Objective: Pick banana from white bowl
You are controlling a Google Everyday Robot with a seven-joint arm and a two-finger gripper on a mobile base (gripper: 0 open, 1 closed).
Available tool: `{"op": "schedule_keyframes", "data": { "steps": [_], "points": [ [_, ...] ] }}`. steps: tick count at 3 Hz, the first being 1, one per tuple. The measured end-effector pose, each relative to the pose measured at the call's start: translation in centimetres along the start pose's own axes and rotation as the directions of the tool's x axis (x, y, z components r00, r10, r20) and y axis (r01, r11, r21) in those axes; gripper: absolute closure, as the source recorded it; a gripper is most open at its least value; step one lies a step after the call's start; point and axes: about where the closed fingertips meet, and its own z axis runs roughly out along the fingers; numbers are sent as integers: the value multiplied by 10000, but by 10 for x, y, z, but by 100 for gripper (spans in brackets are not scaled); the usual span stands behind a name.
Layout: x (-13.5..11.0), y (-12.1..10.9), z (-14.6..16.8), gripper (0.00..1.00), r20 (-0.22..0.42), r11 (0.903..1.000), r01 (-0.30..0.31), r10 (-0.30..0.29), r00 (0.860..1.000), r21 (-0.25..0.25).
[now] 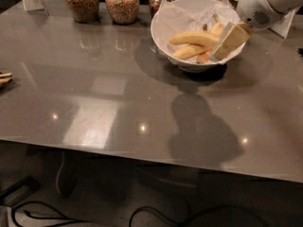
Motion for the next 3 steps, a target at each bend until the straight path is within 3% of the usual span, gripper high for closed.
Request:
{"op": "schedule_keyframes", "data": {
  "steps": [2, 3],
  "points": [
    [9, -33, 37, 0, 818, 9915, -1207, 1165, 9898, 482],
    [12, -44, 57, 12, 1130, 9846, -1687, 1626, 9802, 465]
  ]
}}
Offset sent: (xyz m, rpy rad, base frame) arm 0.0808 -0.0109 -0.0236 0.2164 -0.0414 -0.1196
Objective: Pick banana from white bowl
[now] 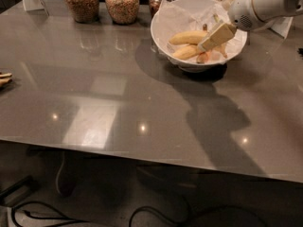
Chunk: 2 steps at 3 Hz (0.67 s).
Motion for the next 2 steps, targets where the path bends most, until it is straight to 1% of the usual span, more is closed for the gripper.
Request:
{"op": "schedule_keyframes", "data": {
  "steps": [1, 2],
  "points": [
    [7, -3, 17, 26, 108, 9991, -415, 416, 9991, -96],
    [14, 0, 30, 32, 69, 9971, -705, 707, 9975, -280]
  ]
}}
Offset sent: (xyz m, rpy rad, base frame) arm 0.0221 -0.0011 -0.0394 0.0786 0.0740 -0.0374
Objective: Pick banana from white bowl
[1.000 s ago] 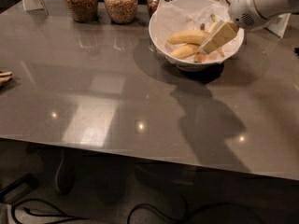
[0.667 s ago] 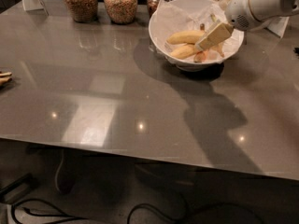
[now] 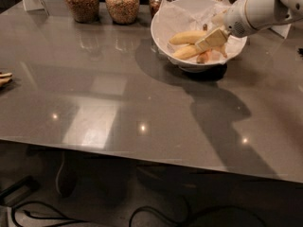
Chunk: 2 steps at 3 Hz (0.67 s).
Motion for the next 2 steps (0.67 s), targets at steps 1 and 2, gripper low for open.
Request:
{"op": "schedule_keyframes", "data": {
  "steps": [1, 2],
  "points": [
    [5, 2, 6, 32, -62, 9999, -121, 120, 9999, -121],
    [9, 3, 10, 33, -120, 9997, -186, 184, 9998, -155]
  ]
}}
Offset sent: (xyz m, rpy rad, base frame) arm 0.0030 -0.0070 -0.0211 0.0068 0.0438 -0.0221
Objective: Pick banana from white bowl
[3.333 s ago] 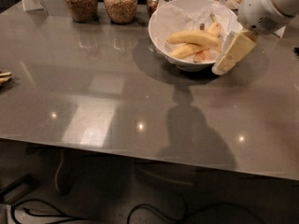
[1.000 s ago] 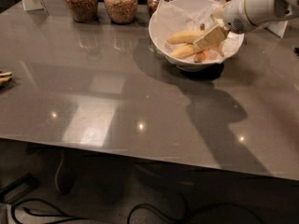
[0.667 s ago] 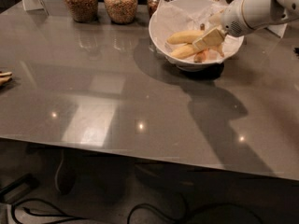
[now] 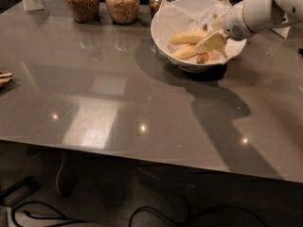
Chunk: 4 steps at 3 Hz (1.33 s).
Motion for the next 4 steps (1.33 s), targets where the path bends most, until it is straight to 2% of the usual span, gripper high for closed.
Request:
{"op": "schedule_keyframes", "data": {
  "steps": [1, 3, 4],
  "points": [
    [5, -2, 4, 40, -161, 9999, 32, -29, 9999, 137],
    [14, -12, 14, 43, -587, 9980, 318, -286, 9979, 551],
    [16, -13, 16, 59, -673, 9974, 386, -345, 9971, 601]
  ]
}}
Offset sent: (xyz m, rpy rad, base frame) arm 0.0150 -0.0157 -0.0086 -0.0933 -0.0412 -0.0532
